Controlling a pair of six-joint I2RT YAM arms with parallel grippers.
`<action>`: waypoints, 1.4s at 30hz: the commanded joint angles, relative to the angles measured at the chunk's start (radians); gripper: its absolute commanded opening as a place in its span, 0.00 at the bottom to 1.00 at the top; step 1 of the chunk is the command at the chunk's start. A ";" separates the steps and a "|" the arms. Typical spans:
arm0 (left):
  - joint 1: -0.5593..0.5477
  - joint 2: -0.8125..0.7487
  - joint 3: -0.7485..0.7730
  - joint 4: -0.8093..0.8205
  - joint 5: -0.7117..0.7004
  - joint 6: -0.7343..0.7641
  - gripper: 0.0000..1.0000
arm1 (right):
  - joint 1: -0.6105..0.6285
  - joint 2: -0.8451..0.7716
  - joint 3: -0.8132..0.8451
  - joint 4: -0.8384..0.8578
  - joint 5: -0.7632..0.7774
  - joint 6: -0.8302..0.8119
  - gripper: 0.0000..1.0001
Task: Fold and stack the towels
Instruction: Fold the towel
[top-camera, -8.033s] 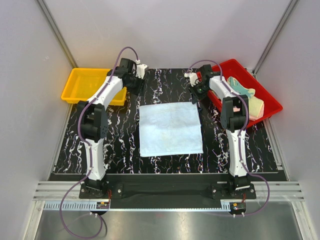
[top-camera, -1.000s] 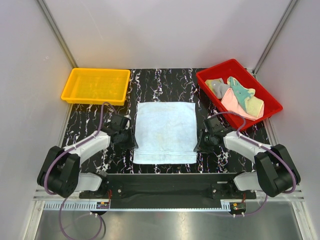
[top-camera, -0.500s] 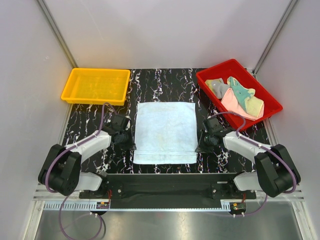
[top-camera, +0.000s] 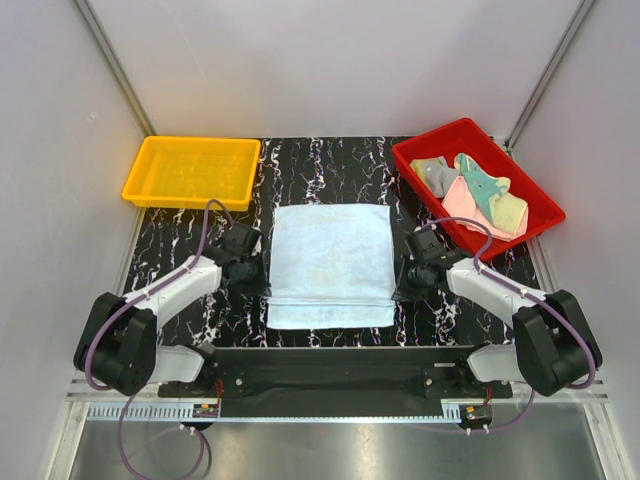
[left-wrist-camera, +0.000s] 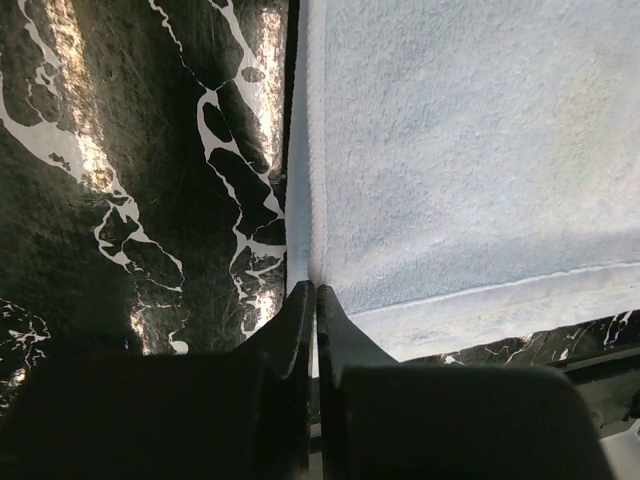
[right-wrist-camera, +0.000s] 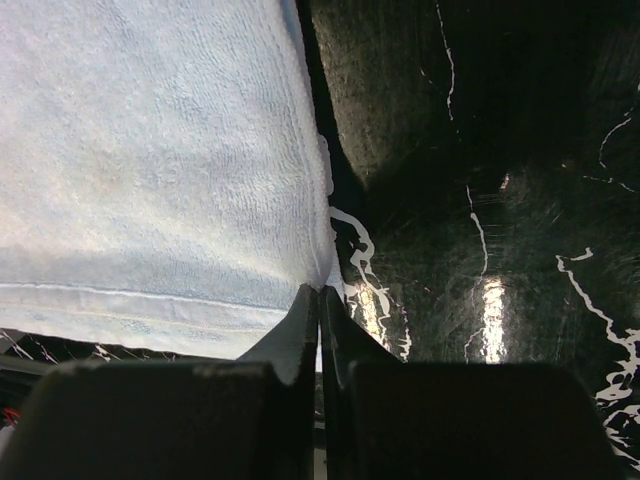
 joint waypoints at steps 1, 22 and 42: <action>-0.006 -0.037 0.037 -0.043 -0.049 -0.004 0.00 | 0.008 -0.015 0.039 -0.018 0.023 -0.020 0.00; -0.049 -0.163 0.137 -0.247 -0.021 -0.037 0.00 | 0.013 -0.139 0.154 -0.214 -0.032 -0.089 0.00; -0.179 -0.157 -0.107 -0.123 -0.095 -0.180 0.00 | 0.068 -0.170 -0.102 -0.026 -0.075 0.044 0.00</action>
